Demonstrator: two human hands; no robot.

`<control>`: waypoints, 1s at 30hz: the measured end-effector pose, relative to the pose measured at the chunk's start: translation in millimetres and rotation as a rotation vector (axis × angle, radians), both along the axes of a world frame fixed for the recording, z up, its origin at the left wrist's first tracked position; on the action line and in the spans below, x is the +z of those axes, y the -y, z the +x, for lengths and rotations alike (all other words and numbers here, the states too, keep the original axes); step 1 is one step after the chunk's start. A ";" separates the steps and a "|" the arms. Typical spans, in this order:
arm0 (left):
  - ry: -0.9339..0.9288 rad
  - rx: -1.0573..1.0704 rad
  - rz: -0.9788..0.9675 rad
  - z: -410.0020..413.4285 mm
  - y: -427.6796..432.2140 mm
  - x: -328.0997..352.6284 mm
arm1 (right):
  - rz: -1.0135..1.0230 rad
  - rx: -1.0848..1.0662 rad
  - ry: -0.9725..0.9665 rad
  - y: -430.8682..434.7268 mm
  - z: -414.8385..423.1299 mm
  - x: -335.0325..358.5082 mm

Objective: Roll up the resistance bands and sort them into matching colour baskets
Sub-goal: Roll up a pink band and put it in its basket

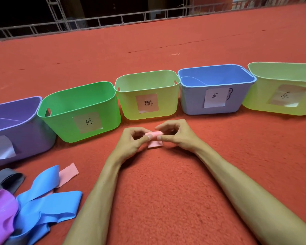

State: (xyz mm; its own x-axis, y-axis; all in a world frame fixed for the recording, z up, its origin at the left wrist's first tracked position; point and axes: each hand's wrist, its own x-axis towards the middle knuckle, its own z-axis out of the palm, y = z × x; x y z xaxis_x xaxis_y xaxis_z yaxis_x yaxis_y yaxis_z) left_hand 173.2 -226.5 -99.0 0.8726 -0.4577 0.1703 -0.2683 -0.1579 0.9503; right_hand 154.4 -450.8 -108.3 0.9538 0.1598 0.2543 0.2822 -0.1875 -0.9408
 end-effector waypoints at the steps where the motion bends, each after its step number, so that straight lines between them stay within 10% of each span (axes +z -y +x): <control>1: 0.003 -0.005 -0.010 -0.3 0.3 0.3 | 0.003 0.013 -0.011 -0.7 -0.4 0.8; 30: 0.000 -0.003 -0.032 0.1 1.3 -1.2 | 0.046 0.020 0.023 -0.2 -0.3 -2.6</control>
